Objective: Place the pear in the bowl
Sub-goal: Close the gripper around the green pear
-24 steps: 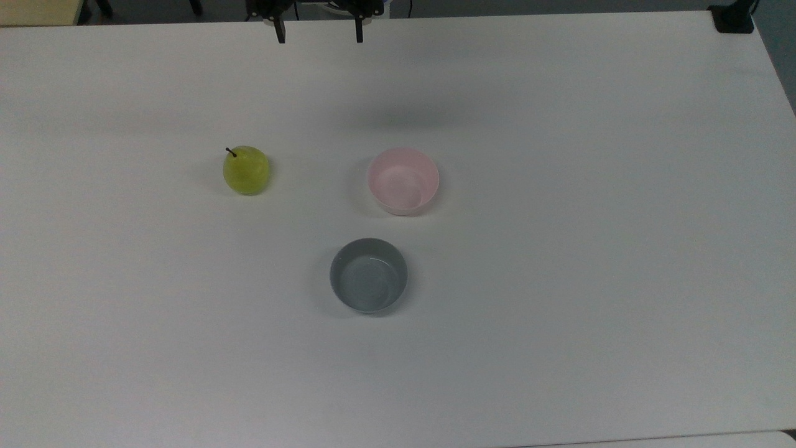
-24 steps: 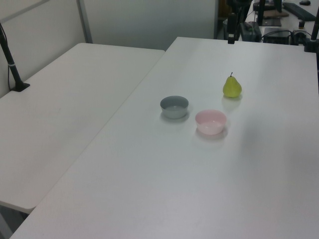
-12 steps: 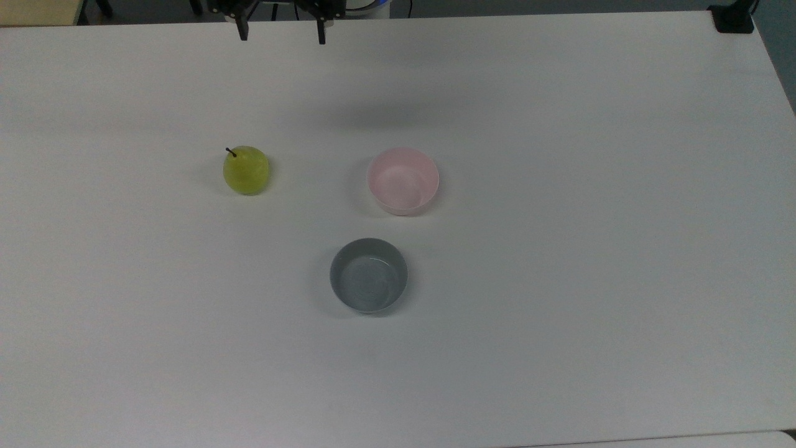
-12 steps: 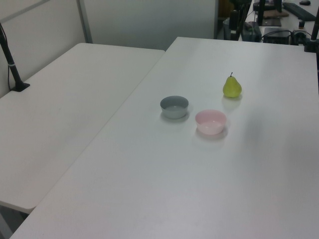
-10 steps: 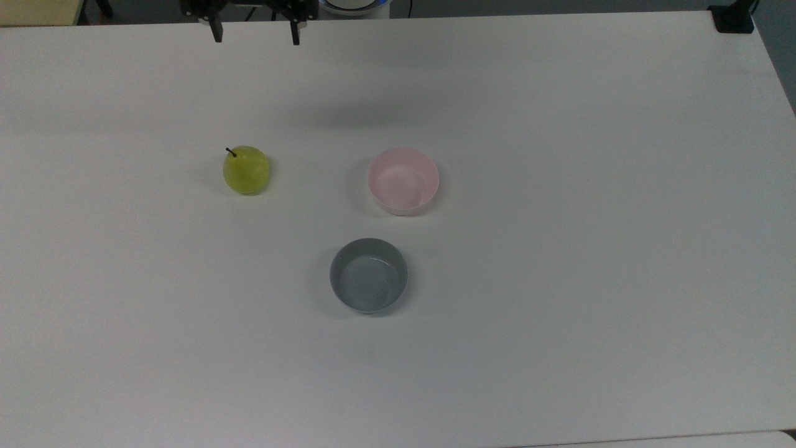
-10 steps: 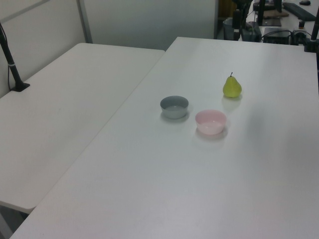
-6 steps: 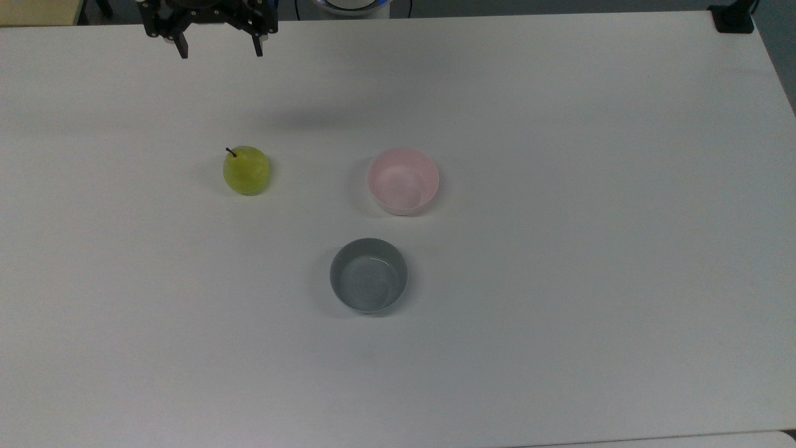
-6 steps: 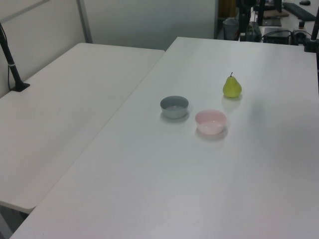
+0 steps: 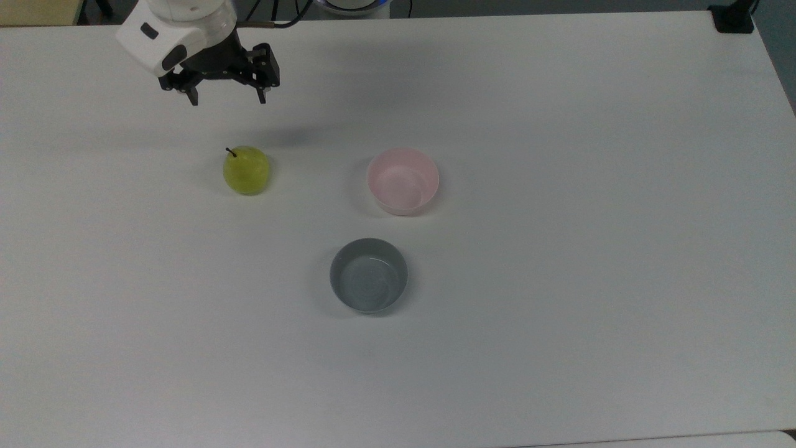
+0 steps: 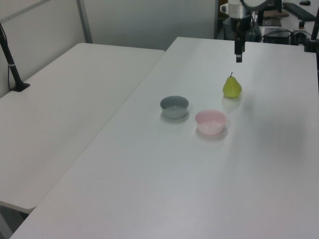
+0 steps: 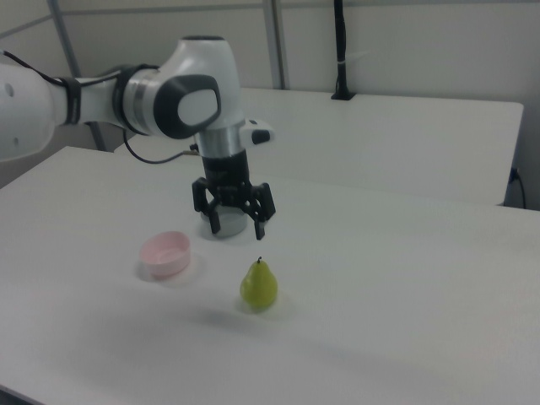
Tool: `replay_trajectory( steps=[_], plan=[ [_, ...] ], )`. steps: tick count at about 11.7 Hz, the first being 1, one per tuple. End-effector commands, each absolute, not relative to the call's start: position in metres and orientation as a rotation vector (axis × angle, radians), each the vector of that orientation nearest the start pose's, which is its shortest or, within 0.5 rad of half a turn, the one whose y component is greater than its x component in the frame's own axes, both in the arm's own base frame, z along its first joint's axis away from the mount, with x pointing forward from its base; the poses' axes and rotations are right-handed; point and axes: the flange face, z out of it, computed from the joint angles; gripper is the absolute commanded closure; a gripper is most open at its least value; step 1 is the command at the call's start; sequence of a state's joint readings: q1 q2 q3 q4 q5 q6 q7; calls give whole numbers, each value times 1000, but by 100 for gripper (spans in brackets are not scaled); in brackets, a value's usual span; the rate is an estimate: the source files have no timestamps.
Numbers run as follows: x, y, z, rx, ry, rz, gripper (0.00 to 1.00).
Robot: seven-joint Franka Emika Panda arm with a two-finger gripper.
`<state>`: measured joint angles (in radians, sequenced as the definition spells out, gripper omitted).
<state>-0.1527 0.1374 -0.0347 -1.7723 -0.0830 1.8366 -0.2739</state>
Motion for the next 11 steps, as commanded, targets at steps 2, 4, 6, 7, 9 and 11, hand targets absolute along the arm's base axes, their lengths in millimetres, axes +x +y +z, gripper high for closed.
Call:
replay_trajectory(
  steps=[2,4,6,7,9,11],
  plan=[
    [581,-122,414,-3215,-235,131,0],
    [587,-123,385,-3232,-272,107,0],
    [595,-122,357,-3228,-281,110,0],
    [597,-120,347,-3226,-292,117,0],
    [599,-116,332,-3220,-305,148,0],
    [602,-116,328,-3223,-306,124,0]
  ],
)
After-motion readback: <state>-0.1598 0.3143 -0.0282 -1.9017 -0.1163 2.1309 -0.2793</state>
